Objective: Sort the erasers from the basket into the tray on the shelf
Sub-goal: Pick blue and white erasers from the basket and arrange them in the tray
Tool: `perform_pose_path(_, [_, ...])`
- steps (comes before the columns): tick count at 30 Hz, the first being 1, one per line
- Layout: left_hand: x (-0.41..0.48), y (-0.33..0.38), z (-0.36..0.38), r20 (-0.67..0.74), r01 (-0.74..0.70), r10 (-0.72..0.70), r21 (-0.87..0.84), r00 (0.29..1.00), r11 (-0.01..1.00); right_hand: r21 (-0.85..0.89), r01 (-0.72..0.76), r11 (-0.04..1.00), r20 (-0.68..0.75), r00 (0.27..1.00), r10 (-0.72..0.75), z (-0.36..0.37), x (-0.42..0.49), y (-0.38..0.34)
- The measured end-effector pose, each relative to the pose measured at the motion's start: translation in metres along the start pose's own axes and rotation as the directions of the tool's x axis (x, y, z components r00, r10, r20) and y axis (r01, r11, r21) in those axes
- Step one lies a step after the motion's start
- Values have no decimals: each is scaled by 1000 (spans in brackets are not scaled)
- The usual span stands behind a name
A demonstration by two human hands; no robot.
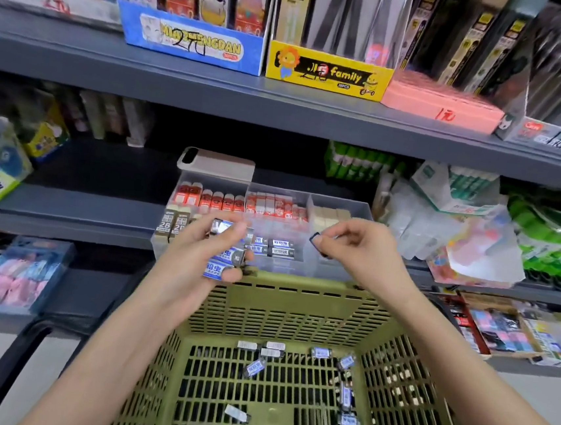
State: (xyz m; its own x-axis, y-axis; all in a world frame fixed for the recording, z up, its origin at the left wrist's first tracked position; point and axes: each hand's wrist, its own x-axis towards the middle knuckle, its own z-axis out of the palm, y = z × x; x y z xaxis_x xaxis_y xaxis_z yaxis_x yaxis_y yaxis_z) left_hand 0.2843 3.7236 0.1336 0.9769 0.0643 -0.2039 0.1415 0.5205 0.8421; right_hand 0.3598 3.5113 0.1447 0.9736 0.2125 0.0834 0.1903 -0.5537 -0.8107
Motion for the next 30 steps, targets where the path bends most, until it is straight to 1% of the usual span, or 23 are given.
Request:
perform_pose_path(2, [9, 7, 3, -1, -28, 28, 14, 1000, 1000, -160, -3, 987, 43, 999, 10, 8, 15, -5])
perform_pose_path(4, [15, 12, 4, 8, -59, 59, 34, 998, 998, -371, 27, 928, 95, 995, 9, 16, 27, -8])
perform_pose_path(6, [19, 13, 2, 29, -90, 89, 52, 996, 995, -459, 46, 887, 133, 991, 17, 19, 36, -11])
perform_pose_path(11, [20, 5, -7, 37, -114, 115, -33, 993, 993, -536, 51, 843, 167, 985, 46, 19, 44, -11])
perform_pose_path(15, [20, 3, -8, 29, -116, 118, -62, 993, 991, -628, 144, 765, 196, 980, -23, 24, 44, -12])
perform_pose_path(19, [20, 3, -10, 4, -118, 119, -77, 993, 990, -609, 146, 779, 190, 981, -35, 21, 47, -17])
perform_pose_path(23, [19, 3, -12, 5, -111, 112, -86, 994, 990, -573, 150, 806, 263, 965, 8, 10, 55, -24])
perform_pose_path(25, [18, 2, -12, 10, -113, 114, -64, 993, 991, -603, 221, 767, 341, 940, -3, 3, 65, -30])
perform_pose_path(28, [17, 1, -13, 14, -116, 117, -46, 993, 992, -645, 403, 649, 521, 854, -13, 2, 78, -41])
perform_pose_path(30, [17, 1, -13, 12, -117, 118, -39, 993, 992, -664, 495, 560, 590, 807, -13, 8, 82, -42])
